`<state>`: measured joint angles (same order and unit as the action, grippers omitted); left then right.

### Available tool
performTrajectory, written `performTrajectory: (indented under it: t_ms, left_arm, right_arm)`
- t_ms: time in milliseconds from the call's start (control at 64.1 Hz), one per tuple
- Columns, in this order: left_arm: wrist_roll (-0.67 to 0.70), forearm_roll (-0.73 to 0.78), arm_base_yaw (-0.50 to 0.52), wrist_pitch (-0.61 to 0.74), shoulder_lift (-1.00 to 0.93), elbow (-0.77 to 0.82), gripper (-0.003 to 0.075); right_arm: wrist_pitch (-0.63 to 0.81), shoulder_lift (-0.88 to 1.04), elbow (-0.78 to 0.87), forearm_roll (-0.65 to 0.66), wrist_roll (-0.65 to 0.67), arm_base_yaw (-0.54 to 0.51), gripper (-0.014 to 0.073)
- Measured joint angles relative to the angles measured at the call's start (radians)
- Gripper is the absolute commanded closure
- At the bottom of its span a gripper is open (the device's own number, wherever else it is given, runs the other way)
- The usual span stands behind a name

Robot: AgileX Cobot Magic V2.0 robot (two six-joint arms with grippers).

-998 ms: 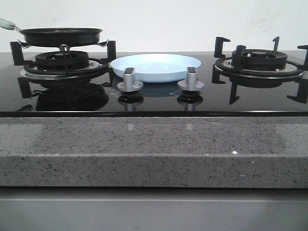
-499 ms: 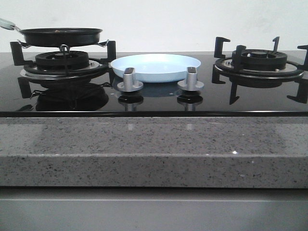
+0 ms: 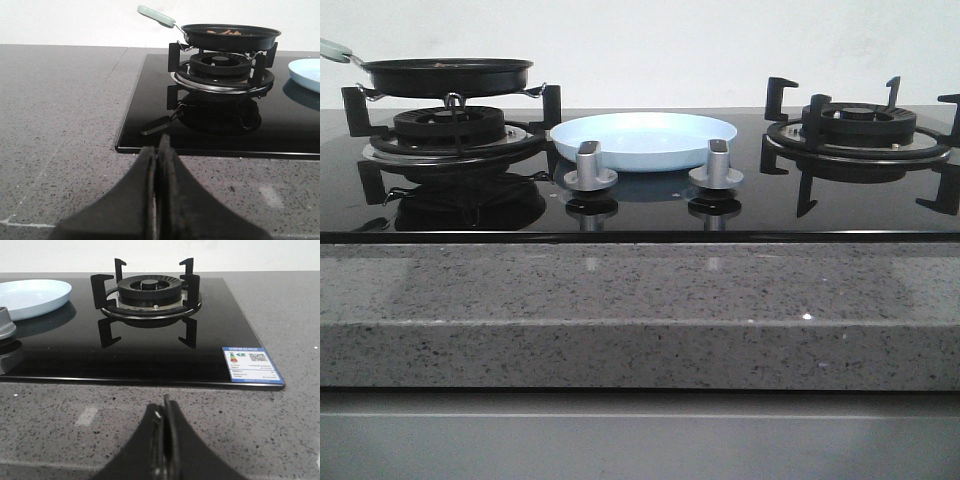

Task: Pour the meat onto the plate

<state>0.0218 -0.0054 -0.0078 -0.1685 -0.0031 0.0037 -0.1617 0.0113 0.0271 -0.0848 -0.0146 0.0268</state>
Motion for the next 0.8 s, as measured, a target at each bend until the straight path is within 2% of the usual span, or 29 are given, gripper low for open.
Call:
performTrajectory:
  t_ms: [484,671,795]
  left_arm:
    - [0.0,0.0,0.0,0.01,0.0,0.0,0.0741]
    - [0.002,0.0,0.0,0.081,0.0,-0.008,0.0741]
    - [0.008,-0.027,0.0,0.024,0.002,-0.089,0.0741]
  right_arm:
    - [0.0,0.0,0.0,0.0,0.0,0.0,0.0662]
    - [0.02,0.0,-0.004,0.0,0.0,0.0,0.0662]
    - [-0.045,0.0,-0.087,0.0,0.0,0.0,0.0662]
